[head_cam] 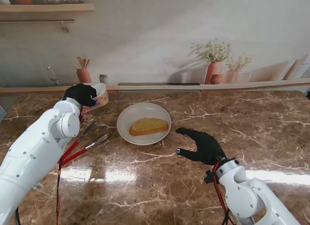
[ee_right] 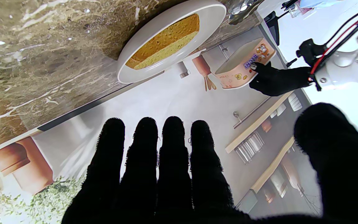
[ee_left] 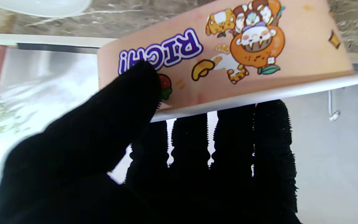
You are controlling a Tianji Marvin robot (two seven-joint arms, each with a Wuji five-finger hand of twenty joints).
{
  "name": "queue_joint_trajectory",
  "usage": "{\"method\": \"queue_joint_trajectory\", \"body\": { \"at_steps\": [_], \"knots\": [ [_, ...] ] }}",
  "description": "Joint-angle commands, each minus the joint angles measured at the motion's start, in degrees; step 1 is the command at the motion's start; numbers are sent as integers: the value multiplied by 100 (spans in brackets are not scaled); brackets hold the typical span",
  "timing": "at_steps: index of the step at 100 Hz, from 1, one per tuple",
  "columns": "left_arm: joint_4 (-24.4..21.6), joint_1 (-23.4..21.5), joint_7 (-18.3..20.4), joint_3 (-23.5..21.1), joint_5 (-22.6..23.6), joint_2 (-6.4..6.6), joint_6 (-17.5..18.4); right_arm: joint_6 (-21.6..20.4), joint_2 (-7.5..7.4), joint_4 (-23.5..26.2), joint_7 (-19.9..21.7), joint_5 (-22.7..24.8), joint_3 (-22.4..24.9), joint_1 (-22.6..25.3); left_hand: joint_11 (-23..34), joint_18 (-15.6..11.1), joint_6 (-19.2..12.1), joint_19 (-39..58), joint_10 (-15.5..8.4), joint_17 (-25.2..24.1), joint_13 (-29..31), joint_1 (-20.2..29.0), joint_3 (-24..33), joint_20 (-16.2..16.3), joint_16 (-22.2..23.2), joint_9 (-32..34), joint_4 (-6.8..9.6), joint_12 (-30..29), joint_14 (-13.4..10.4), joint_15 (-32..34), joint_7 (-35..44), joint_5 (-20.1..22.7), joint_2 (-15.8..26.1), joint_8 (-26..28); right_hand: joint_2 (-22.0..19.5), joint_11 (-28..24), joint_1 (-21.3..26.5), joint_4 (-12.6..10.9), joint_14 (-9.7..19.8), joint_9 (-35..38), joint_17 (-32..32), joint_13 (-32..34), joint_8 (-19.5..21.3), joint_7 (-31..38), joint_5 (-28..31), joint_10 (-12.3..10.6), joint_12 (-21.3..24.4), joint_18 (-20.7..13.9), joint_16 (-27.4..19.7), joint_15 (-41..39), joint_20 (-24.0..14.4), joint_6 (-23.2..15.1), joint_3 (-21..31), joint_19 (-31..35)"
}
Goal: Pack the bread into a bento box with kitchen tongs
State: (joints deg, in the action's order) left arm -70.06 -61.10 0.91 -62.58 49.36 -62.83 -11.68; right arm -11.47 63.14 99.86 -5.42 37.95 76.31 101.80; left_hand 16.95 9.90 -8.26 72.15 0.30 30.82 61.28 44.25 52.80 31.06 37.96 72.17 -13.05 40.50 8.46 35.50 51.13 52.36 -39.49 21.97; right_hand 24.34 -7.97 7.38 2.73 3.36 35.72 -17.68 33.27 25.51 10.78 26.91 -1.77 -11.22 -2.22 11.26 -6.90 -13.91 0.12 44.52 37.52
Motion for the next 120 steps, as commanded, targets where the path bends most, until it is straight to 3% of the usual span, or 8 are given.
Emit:
{"method": "queue_joint_trajectory", "body": {
  "at_steps": [1, 26, 48, 68, 82, 98, 120],
  "knots": [
    [-390, -223, -27, -19, 65, 52, 4, 4, 31, 3, -3, -7, 34, 95, 109, 86, -503, 349, 206, 104, 299, -32, 468, 122, 104, 377, 58, 56, 211, 229, 222, 465, -19, 262, -103, -30, 69, -120, 27, 49, -29, 118, -72, 36, 103, -91, -79, -49, 75, -25, -109, -128, 71, 79],
    [-2388, -1623, 326, -475, 572, 103, -229, -57, 54, -5, -187, 67, 72, 150, 158, 97, -532, 613, 154, 225, 437, -149, 584, 205, 170, 464, 151, -24, 199, 385, 169, 520, -121, 221, -103, -35, 75, -123, 29, 80, -47, 144, -76, 51, 128, -91, -82, -35, 78, -31, -114, -138, 70, 97],
    [-3634, -2725, 525, -508, 986, 134, -360, -57, 78, 80, -343, 139, 182, 259, 144, 97, -447, 617, 187, 191, 416, -121, 576, 178, 159, 477, 170, -53, 212, 369, 138, 545, -157, 167, -98, -27, 83, -123, 18, 92, -66, 181, -83, 55, 140, -85, -79, -27, 85, -42, -115, -131, 52, 114],
    [-4556, -3831, 591, -569, 1736, 184, -181, -34, 98, 143, -458, 166, 239, 358, 143, 80, -368, 695, 210, 254, 472, -104, 562, 174, 157, 510, 205, -91, 215, 406, 115, 568, -190, 99, -110, -23, 82, -124, 7, 98, -68, 184, -88, 59, 148, -78, -78, -22, 87, -39, -115, -137, 48, 124],
    [-4964, -4507, 661, -577, 2132, 227, 69, -5, 117, 197, -584, 214, 292, 450, 148, 82, -297, 774, 226, 338, 539, -103, 516, 169, 142, 542, 212, -152, 203, 436, 80, 587, -197, 3, -102, -22, 97, -124, 4, 108, -77, 193, -90, 66, 166, -71, -78, -12, 89, -41, -115, -137, 36, 133],
    [-5275, -5045, 791, -452, 2416, 262, 66, 11, 124, 244, -620, 226, 313, 498, 205, 127, -201, 915, 266, 463, 643, -69, 459, 139, 113, 565, 250, -265, 219, 523, 100, 596, -199, -138, -107, -15, 100, -125, -3, 102, -70, 191, -94, 66, 165, -74, -77, -11, 90, -38, -112, -147, 31, 134],
    [-5114, -4956, 1144, -25, 2378, 338, 202, -3, 132, 333, -692, 269, 296, 544, 245, 102, -159, 999, 267, 574, 727, -87, 423, 115, 101, 567, 282, -327, 166, 584, 92, 578, -188, -201, -111, -15, 89, -128, 8, 106, -73, 192, -97, 71, 172, -77, -77, -16, 91, -37, -108, -162, 32, 136]
  ]
}}
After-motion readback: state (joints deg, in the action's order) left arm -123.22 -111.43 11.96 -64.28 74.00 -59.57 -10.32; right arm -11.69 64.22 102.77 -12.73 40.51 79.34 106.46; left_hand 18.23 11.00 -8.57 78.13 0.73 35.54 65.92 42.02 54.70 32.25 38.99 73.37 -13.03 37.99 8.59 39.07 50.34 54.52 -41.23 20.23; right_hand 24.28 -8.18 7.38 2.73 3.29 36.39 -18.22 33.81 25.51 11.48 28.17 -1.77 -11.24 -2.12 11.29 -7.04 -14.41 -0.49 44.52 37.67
